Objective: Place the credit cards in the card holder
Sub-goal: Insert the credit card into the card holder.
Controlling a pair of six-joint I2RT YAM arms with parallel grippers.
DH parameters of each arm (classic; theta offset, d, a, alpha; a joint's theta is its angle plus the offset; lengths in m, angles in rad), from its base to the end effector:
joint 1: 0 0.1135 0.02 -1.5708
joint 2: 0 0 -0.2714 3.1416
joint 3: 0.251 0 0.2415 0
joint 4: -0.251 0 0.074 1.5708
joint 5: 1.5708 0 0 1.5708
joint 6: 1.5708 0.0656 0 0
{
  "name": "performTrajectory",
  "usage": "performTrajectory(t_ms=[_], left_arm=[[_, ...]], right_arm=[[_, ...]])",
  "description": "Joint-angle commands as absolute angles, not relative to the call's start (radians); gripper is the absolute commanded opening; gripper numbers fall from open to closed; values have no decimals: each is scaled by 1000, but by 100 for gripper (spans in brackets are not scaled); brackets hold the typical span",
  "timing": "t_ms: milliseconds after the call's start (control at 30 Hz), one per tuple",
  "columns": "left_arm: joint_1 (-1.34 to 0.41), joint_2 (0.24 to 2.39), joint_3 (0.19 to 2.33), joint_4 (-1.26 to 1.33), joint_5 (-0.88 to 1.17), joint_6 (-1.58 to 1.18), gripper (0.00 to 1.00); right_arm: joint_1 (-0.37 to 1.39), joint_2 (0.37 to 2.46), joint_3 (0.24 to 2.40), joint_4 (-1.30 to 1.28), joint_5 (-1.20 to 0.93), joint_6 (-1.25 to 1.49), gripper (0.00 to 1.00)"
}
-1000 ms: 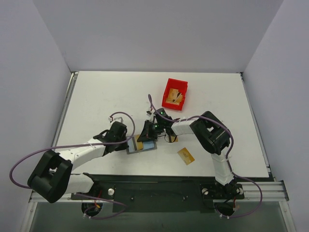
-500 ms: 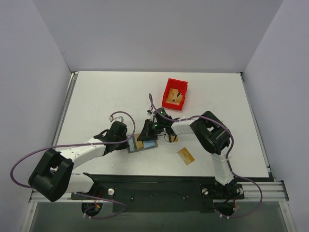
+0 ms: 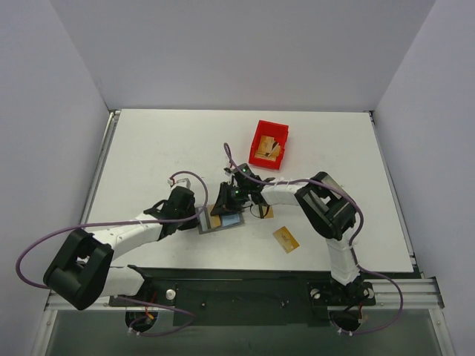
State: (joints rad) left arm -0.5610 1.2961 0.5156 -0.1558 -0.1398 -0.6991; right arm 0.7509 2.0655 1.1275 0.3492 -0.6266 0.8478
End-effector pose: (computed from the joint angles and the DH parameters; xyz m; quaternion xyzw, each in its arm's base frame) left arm 0.2057 -0.1185 0.1408 -0.0871 0.9440 -0.1297 0.2905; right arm 0.2964 0.3292 0.1286 -0.1045 0.8450 0.5111 0.1179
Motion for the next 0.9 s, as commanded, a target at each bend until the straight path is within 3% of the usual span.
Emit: performTrajectory(t_ms=[0,867], left_arm=[[-569,1310,486,-115,-67,-719,4],[-569,1345,505,-101,-55,-710,3]], right_arm=[[781,2010,1157,115,-499,724,16],[773,1884,1204,-106,-379,614,32]])
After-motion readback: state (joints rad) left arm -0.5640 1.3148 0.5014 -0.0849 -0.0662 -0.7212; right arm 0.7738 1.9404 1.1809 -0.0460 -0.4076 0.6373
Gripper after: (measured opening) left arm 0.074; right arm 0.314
